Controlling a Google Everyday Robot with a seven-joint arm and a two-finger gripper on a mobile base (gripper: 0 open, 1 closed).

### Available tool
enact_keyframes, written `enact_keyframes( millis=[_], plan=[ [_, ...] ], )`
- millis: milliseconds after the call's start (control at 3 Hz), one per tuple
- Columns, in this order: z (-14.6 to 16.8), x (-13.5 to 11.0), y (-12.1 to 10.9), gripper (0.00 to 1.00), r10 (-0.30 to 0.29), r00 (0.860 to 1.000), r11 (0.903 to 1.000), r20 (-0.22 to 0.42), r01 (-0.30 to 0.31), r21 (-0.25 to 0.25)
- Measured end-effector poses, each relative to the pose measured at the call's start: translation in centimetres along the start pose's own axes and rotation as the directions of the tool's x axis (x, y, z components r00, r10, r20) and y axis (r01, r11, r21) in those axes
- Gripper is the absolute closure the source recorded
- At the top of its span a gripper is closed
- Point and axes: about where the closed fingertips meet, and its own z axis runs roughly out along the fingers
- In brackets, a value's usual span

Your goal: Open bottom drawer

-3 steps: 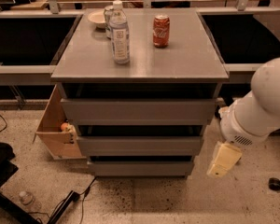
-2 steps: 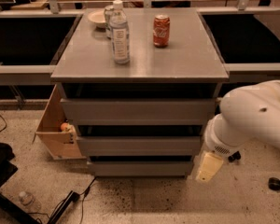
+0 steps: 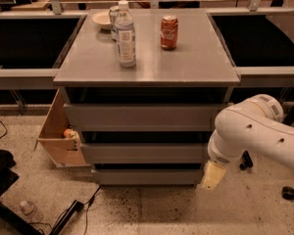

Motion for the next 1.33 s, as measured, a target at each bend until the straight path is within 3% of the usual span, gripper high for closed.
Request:
enact_keyframes(
  millis=[333,667,1000,1333],
  plan=[
    [4.4,-0.4,1.4,0.00,-0.033,0.999,0.9983,-0.029,0.032,-0.050],
    [11.8,0.4,2.9,0.00,-0.082,0.995,0.9912,-0.057,0.075,-0.109],
    [18.5,1.3,4.4,0.00,-0.127,0.991,0.9851,-0.044,0.120,-0.122],
    [23.7,1.4,5.2,0.00,-0.169,0.986,0.9803,-0.004,0.167,-0.105]
  ],
)
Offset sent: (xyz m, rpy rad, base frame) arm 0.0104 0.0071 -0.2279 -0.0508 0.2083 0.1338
